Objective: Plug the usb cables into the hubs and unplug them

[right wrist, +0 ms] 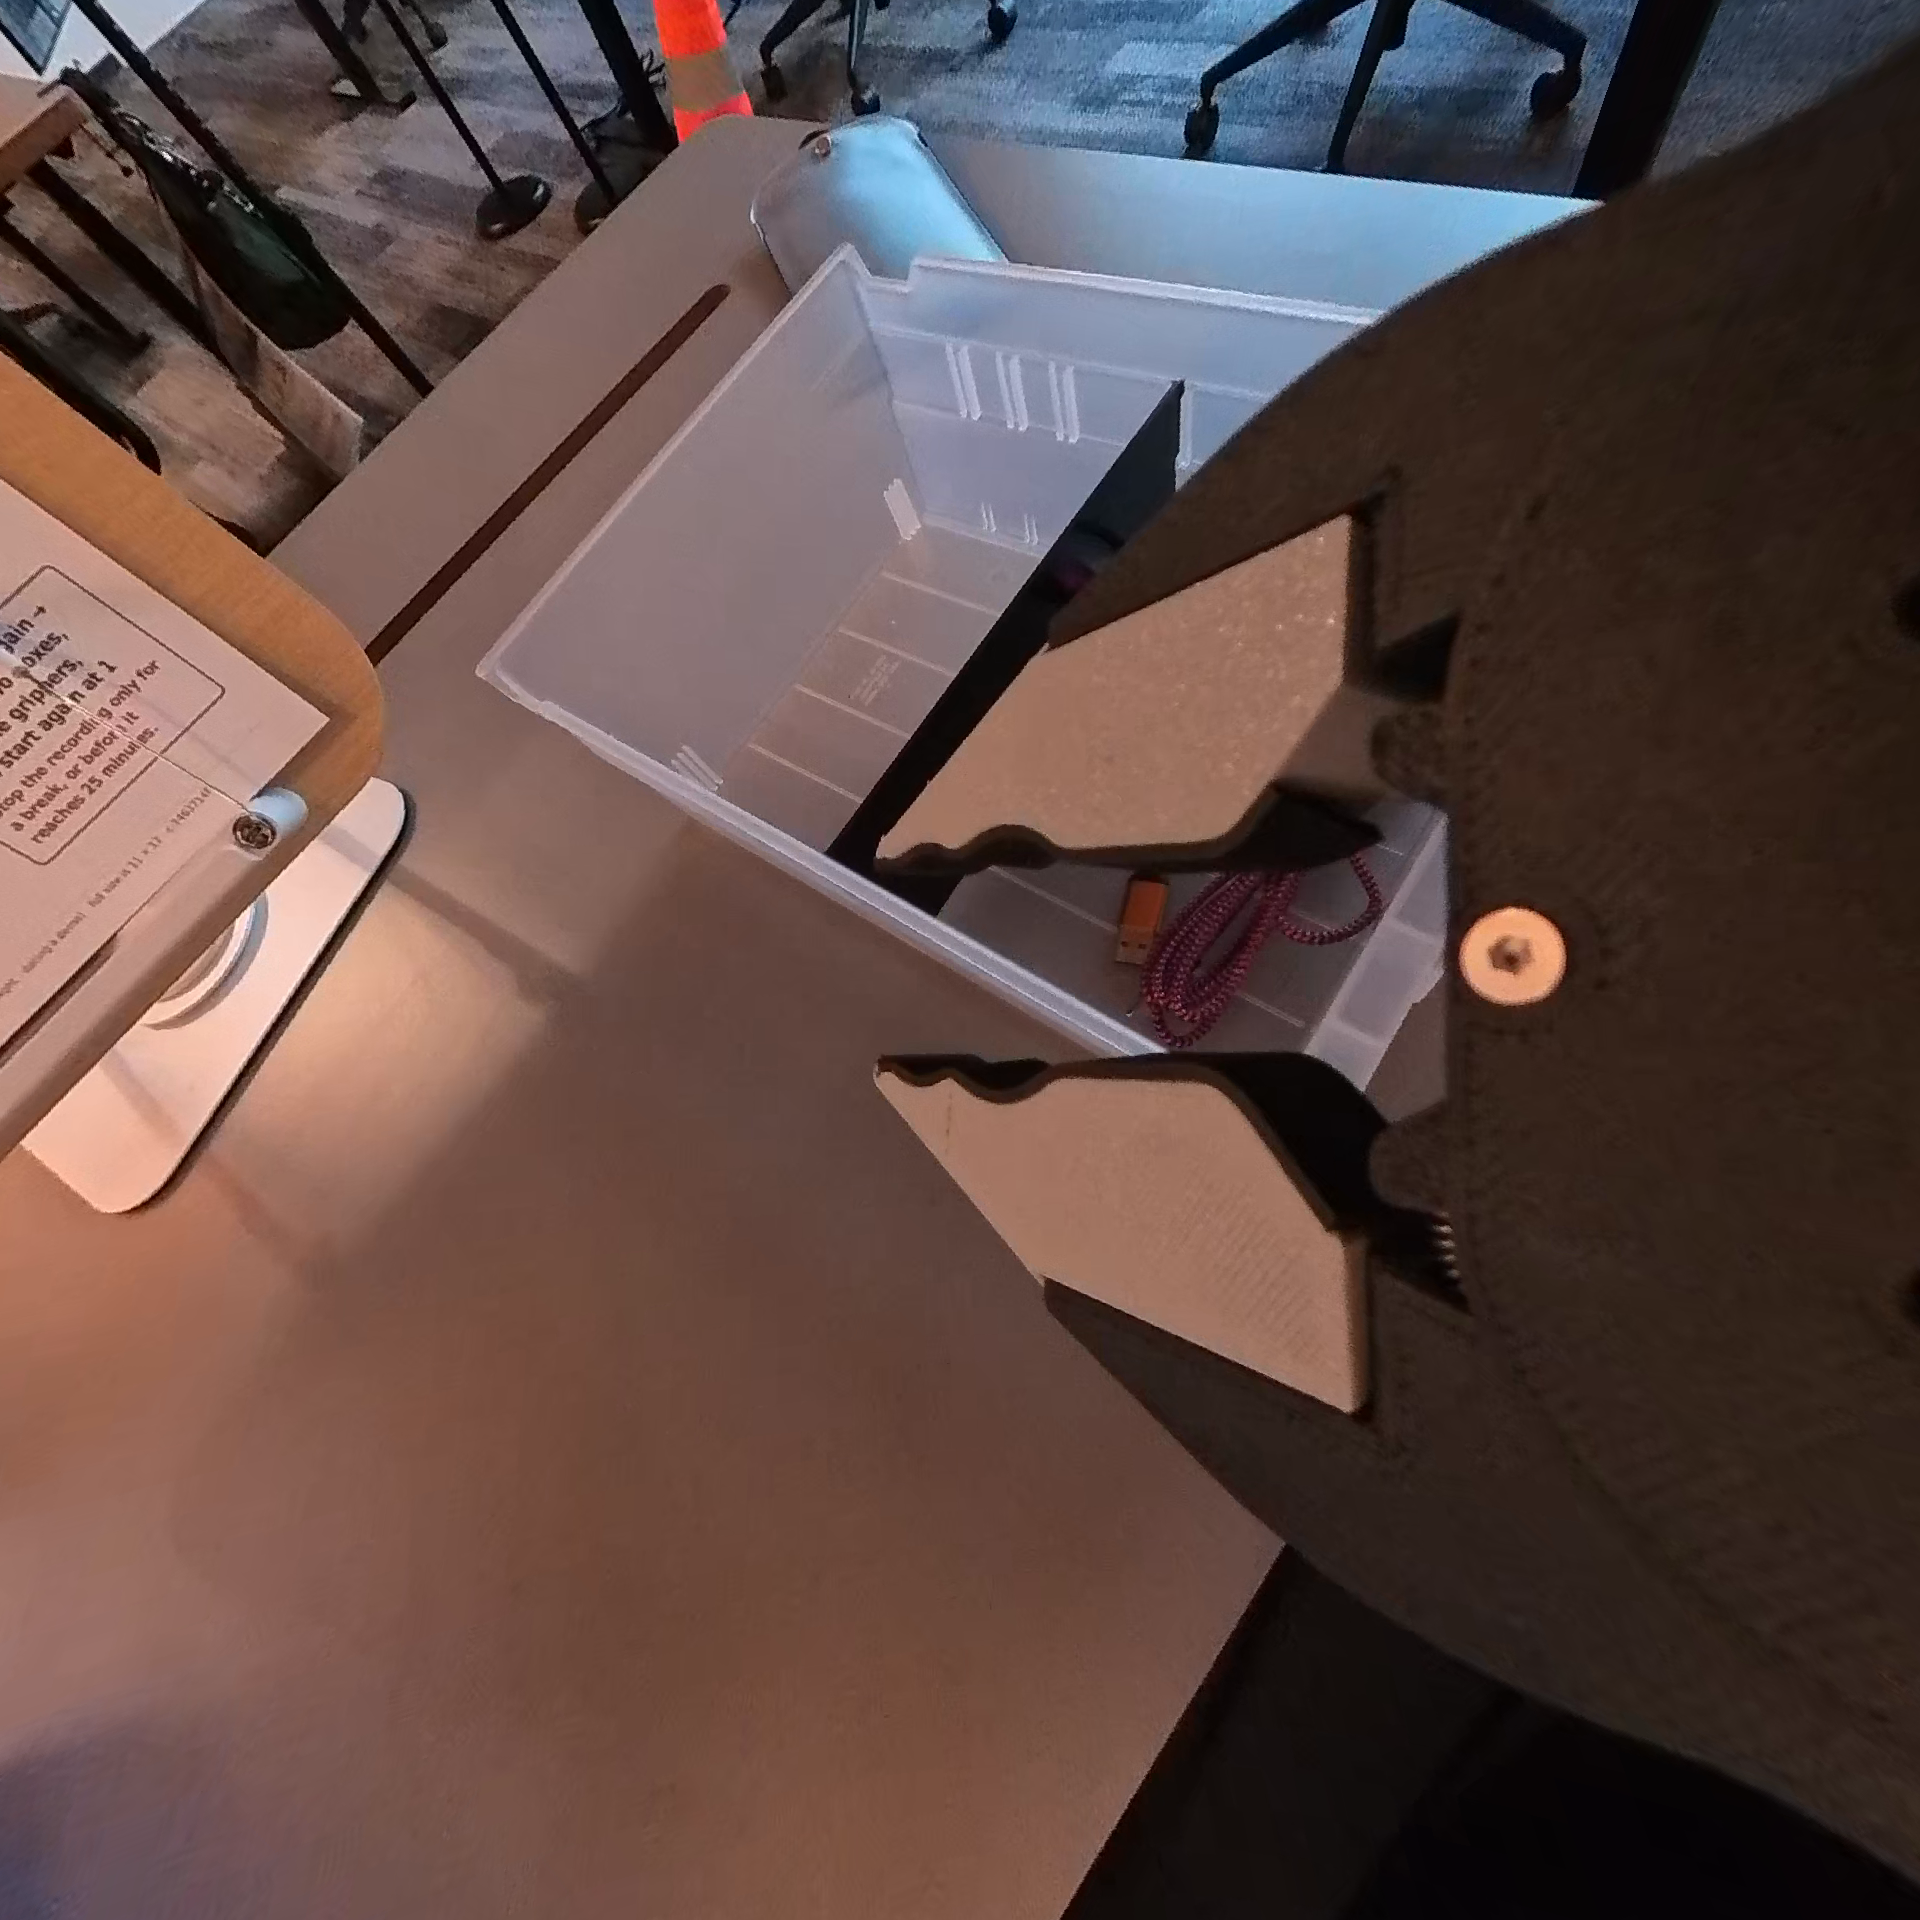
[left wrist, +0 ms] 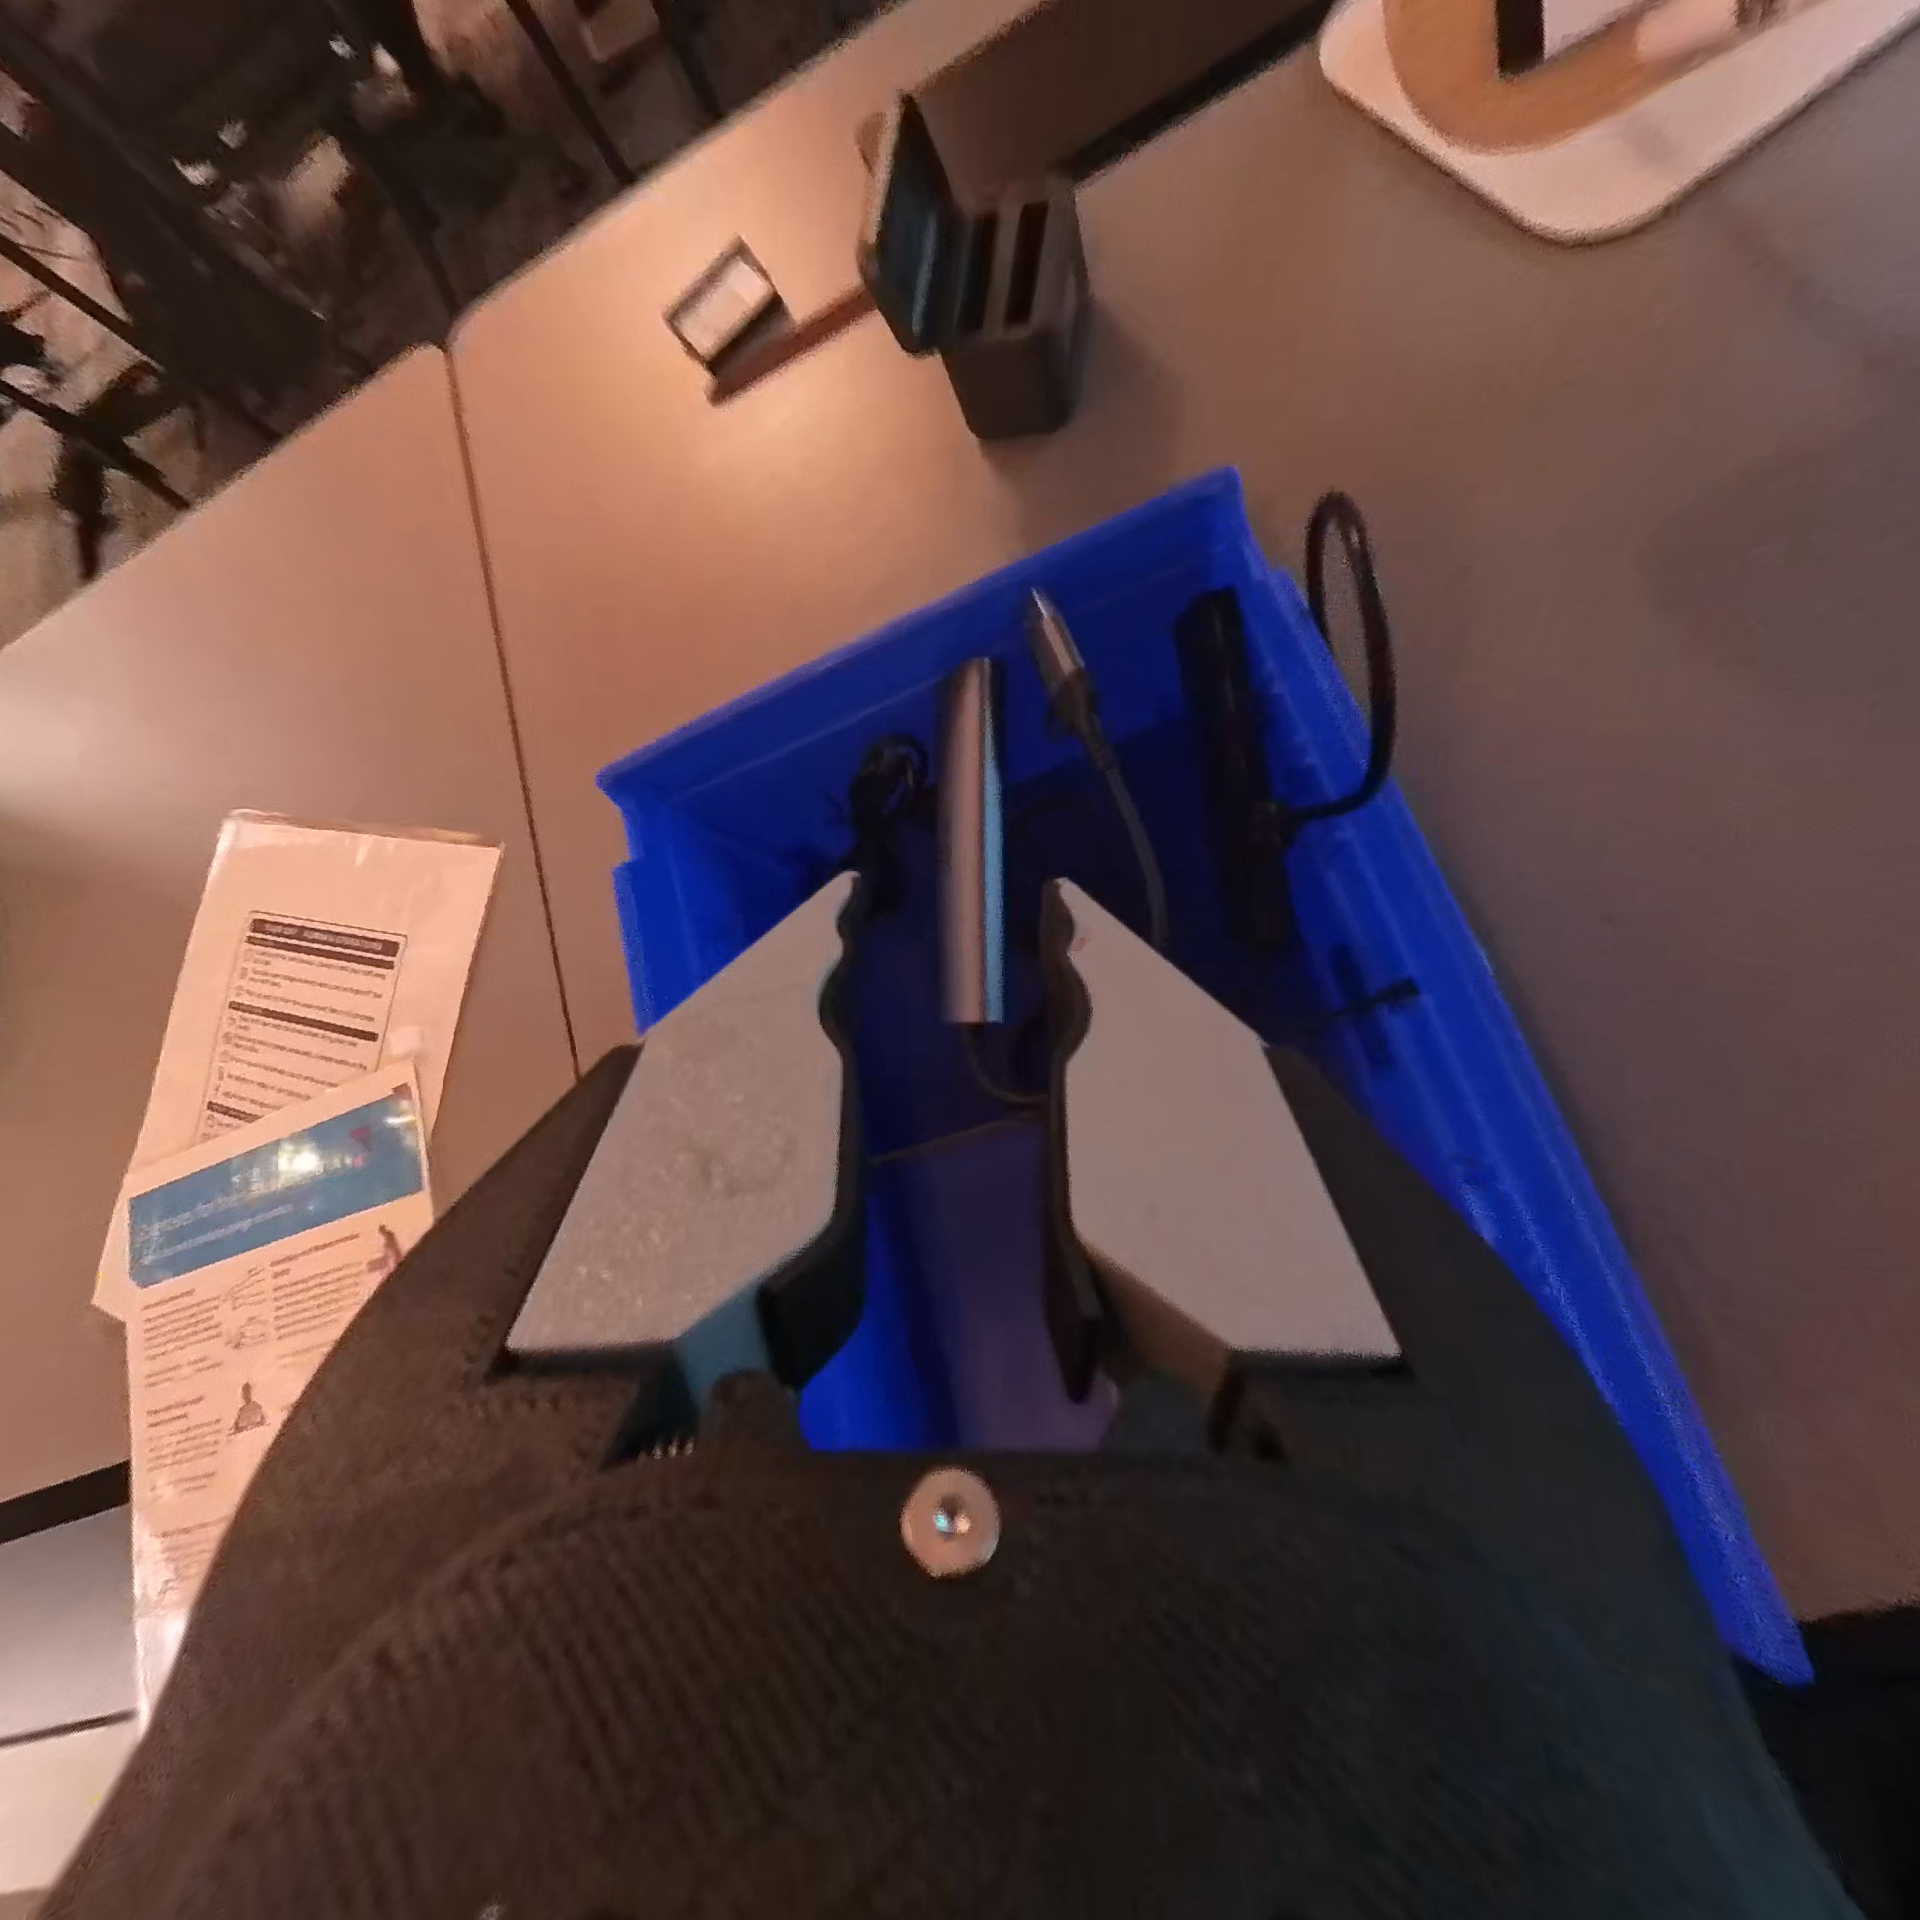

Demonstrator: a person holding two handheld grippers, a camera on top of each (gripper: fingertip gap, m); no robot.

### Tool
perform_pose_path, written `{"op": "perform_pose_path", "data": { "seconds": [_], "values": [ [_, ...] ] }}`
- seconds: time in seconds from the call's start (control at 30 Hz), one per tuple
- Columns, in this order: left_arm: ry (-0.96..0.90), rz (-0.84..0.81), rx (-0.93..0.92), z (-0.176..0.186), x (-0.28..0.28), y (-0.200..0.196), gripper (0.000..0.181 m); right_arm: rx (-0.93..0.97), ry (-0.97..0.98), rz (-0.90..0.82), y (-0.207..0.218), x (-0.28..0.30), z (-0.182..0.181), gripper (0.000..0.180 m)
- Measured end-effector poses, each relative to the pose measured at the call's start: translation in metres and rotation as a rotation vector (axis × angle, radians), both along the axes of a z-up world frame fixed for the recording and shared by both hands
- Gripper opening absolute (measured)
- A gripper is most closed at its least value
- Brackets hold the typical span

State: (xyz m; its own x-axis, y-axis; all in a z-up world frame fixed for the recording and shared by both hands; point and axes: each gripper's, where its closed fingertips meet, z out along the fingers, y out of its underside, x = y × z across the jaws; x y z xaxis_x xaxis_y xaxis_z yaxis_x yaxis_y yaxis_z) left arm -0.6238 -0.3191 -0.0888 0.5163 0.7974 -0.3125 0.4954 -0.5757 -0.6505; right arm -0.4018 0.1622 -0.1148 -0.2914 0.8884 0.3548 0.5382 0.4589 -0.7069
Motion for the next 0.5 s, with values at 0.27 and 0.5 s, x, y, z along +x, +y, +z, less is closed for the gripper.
{"op": "perform_pose_path", "data": {
  "seconds": [0.27, 0.5],
  "values": [
    [-0.223, -0.130, -0.153, -0.064, 0.019, 0.017, 0.036, 0.002, 0.001, 0.005, -0.002, 0.000, 0.000, 0.031],
    [-0.365, -0.167, -0.307, -0.098, 0.020, 0.009, 0.002, -0.001, 0.007, 0.003, 0.000, 0.002, 0.002, 0.031]
  ]
}}
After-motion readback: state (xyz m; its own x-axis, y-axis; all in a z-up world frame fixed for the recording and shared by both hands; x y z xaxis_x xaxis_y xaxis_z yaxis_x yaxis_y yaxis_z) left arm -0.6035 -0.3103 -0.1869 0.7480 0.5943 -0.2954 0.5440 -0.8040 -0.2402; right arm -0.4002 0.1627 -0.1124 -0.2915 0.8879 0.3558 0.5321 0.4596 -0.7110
